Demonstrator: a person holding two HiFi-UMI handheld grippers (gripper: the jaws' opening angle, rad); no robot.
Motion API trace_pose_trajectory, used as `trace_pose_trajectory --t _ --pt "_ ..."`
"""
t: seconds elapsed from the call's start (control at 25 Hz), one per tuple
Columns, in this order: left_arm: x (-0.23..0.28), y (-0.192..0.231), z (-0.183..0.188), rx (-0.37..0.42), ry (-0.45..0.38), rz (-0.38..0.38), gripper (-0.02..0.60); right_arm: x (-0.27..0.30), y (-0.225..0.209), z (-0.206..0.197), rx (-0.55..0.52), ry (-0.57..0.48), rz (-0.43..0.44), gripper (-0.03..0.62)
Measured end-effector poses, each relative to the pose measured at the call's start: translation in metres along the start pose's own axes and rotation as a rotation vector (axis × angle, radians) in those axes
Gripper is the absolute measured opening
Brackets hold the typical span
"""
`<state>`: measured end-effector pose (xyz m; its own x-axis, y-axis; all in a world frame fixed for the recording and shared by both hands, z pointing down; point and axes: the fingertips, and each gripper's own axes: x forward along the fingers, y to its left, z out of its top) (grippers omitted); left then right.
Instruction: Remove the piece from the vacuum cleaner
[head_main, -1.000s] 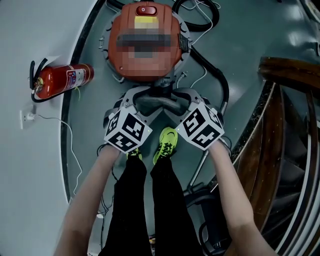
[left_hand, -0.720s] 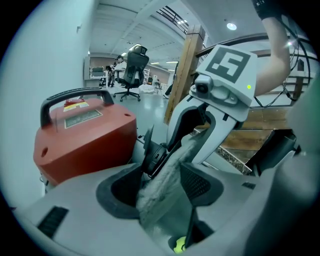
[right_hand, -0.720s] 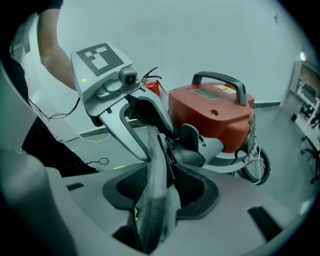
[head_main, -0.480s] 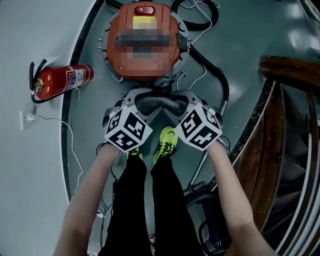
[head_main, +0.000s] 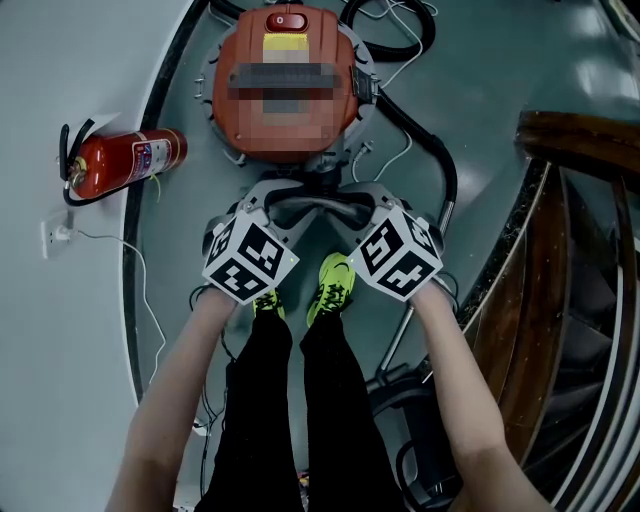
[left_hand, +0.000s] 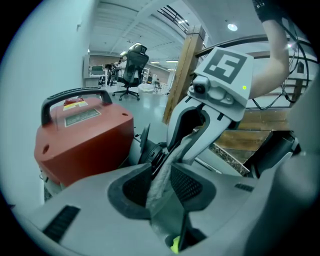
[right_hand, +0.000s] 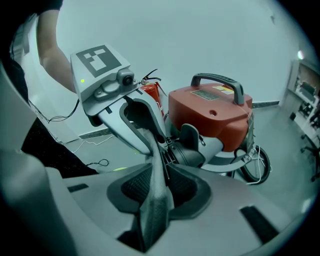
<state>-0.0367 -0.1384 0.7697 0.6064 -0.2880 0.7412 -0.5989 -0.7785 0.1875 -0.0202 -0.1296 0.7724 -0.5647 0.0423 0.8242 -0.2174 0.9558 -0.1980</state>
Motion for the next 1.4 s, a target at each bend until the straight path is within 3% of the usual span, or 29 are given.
trace_pose_trajectory --t 0.6,1.4 --pt "-0.004 -0.005 -0.003 0.009 0.037 -0.004 0.098 -0.002 0.005 -0.001 -0.037 0.009 -0.020 0.067" --pt "-0.012 -0.019 -0.007 0.020 0.056 -0.014 0.091 -0.007 0.021 -0.003 -0.046 0.010 0.003 0.063"
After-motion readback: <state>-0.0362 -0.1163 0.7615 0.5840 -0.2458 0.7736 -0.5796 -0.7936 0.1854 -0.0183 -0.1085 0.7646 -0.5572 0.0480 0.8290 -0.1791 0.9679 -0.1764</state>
